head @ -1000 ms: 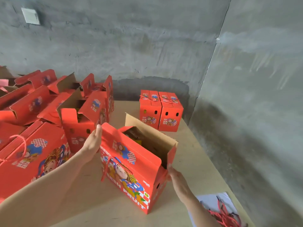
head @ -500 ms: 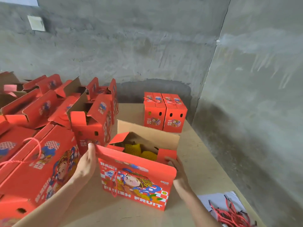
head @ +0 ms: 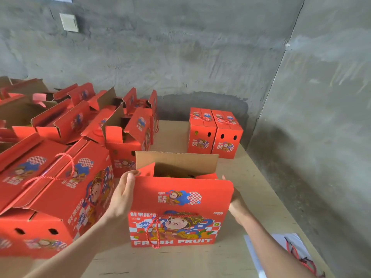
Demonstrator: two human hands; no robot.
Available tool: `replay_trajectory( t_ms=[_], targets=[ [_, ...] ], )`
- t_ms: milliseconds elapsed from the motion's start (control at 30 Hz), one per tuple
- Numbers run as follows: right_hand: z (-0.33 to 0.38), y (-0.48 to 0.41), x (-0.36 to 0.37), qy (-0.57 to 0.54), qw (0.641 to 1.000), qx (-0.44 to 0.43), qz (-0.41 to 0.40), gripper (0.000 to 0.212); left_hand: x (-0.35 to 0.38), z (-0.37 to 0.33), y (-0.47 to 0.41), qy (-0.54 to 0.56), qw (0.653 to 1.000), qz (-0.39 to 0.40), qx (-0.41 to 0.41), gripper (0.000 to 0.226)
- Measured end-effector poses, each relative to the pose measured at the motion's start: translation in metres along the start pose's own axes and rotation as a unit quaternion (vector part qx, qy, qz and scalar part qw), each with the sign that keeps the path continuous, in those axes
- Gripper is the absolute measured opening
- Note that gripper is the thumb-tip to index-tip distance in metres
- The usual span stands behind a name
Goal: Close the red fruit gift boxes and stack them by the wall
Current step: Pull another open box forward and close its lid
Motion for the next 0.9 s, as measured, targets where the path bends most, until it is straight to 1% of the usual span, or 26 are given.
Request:
replay_trajectory(
  t_ms=[67, 100, 167, 267, 333, 367, 400, 433, 467, 500, 533, 567, 633, 667, 700, 733, 767, 833, 900],
  targets=[
    [-0.001, 0.000, -0.002, 0.011, 1.000, -0.001, -0.002, 0.035, 0.010, 0.012, -0.006, 0.070, 0.992, 0.080, -0.070, 0.068],
    [-0.001, 0.002, -0.001, 0.028, 1.000, -0.007, -0.002, 0.034, 0.011, 0.014, -0.006, 0.072, 0.989, 0.094, -0.091, 0.069],
    [-0.005, 0.004, -0.004, 0.065, 0.998, -0.008, -0.009, 0.036, 0.009, 0.016, -0.004, 0.050, 0.990, 0.079, -0.108, 0.070],
    [-0.012, 0.009, -0.014, 0.113, 0.993, -0.018, -0.018, 0.042, 0.011, 0.022, 0.000, 0.064, 0.989, 0.037, -0.130, 0.075],
    [-0.015, 0.009, -0.019, 0.130, 0.991, -0.018, -0.031, 0.039, 0.012, 0.021, -0.001, 0.061, 0.989, 0.018, -0.136, 0.067],
    [-0.015, 0.010, -0.020, 0.129, 0.991, -0.006, -0.042, 0.035, 0.011, 0.020, -0.004, 0.048, 0.989, 0.006, -0.139, 0.060],
    [-0.015, 0.011, -0.019, 0.108, 0.993, 0.018, -0.055, 0.037, 0.010, 0.018, -0.007, 0.036, 0.989, -0.003, -0.143, 0.055],
    [-0.014, 0.011, -0.017, 0.071, 0.995, 0.045, -0.061, 0.047, 0.010, 0.017, -0.010, 0.028, 0.989, -0.011, -0.145, 0.052],
    [-0.012, 0.009, -0.013, 0.038, 0.996, 0.052, -0.058, 0.061, 0.011, 0.017, -0.012, 0.025, 0.989, -0.019, -0.143, 0.050],
    [-0.007, 0.008, -0.008, 0.015, 0.998, 0.036, -0.044, 0.069, 0.011, 0.018, -0.014, 0.025, 0.990, -0.027, -0.140, 0.047],
    [0.002, 0.009, -0.001, 0.017, 0.999, -0.008, -0.028, 0.068, 0.011, 0.019, -0.015, 0.026, 0.990, -0.035, -0.135, 0.043],
    [0.011, 0.012, 0.007, 0.034, 0.997, -0.073, -0.015, 0.059, 0.011, 0.020, -0.016, 0.030, 0.990, -0.043, -0.128, 0.039],
    [0.025, 0.023, 0.021, 0.116, 0.974, -0.194, 0.002, 0.031, 0.008, 0.021, -0.019, 0.045, 0.990, -0.051, -0.120, 0.030],
    [0.025, 0.027, 0.025, 0.173, 0.956, -0.237, -0.005, 0.023, 0.008, 0.021, -0.020, 0.051, 0.991, -0.049, -0.118, 0.027],
    [0.024, 0.028, 0.027, 0.233, 0.932, -0.276, -0.019, 0.021, 0.007, 0.021, -0.021, 0.053, 0.991, -0.047, -0.114, 0.023],
    [0.021, 0.029, 0.028, 0.282, 0.910, -0.302, -0.041, 0.020, 0.007, 0.021, -0.021, 0.043, 0.992, -0.046, -0.105, 0.020],
    [0.019, 0.031, 0.028, 0.309, 0.895, -0.316, -0.063, 0.020, 0.007, 0.021, -0.020, 0.021, 0.994, -0.047, -0.092, 0.020],
    [0.017, 0.030, 0.028, 0.326, 0.889, -0.309, -0.085, 0.020, 0.007, 0.021, -0.017, -0.016, 0.996, -0.048, -0.068, 0.025],
    [0.018, 0.029, 0.029, 0.342, 0.885, -0.303, -0.090, 0.020, 0.009, 0.019, -0.013, -0.028, 0.998, -0.034, -0.053, 0.021]
  ],
)
Point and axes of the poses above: each hand's wrist, its own y-axis away from the middle knuckle, its own x-axis out of the palm, z = x × y, the point moved 6 cm from there along -y, towards the middle knuckle, and after that the axes turned 14 degrees about -y, right-handed, at the moved point
